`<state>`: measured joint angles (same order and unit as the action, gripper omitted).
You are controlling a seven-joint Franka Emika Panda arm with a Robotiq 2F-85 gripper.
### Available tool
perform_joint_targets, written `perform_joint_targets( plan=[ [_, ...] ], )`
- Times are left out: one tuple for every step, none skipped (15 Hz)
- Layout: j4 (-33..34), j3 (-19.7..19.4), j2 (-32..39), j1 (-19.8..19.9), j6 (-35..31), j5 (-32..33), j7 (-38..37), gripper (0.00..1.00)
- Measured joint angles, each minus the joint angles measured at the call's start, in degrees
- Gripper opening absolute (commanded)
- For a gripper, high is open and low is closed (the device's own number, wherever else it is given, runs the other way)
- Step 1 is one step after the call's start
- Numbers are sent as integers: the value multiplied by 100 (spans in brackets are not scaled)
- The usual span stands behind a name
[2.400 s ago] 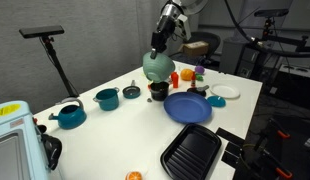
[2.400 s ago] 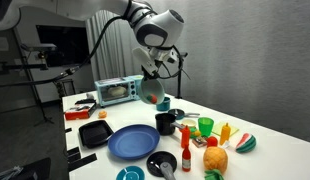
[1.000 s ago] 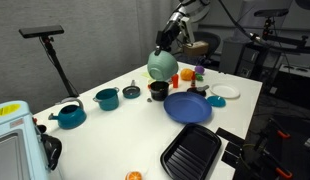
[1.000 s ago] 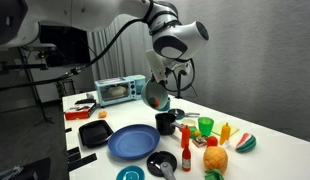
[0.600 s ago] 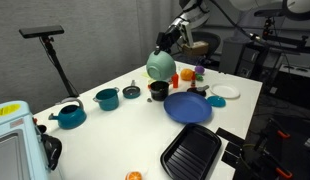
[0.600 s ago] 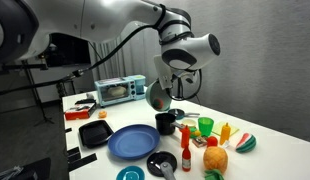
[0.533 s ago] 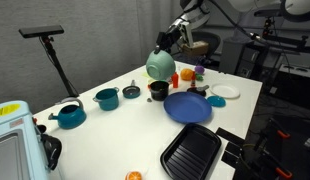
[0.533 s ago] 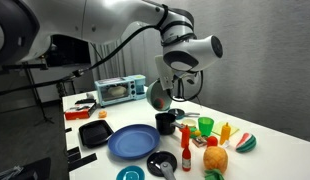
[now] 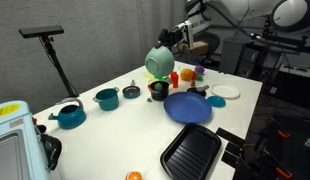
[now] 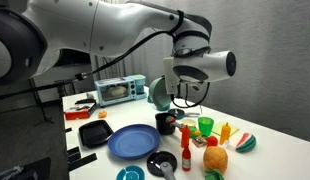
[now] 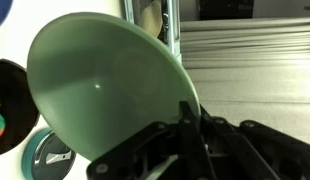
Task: Pick up the bowl and pour it's contents in the cup
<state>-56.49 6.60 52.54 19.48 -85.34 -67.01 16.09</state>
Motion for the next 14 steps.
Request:
perform_joint_targets(
  plan=[
    [67, 0, 44, 31, 39, -68, -45, 2],
    [134, -1, 89, 57, 95, -121, -83, 2],
    [183, -1, 126, 72, 122, -156, -110, 2],
    [229, -1, 160, 75, 144, -170, -124, 2],
    [270, -14, 185, 62, 150, -170, -125, 2],
    [309, -62, 191, 15, 141, -74, -124, 2],
    [357, -122, 187, -57, 98, 114, -124, 2],
    [399, -189, 175, -153, 30, 331, -124, 2],
    [436, -259, 156, -270, -82, 539, -124, 2],
    [455, -325, 124, -392, -209, 724, -117, 2],
    [465, -378, 83, -512, -350, 900, -89, 2],
    [480, -425, 45, -631, -481, 1066, -48, 2],
    [512, -468, 4, -741, -574, 1234, 1, 2],
    [535, -502, -55, -842, -619, 1404, 72, 2]
  ],
)
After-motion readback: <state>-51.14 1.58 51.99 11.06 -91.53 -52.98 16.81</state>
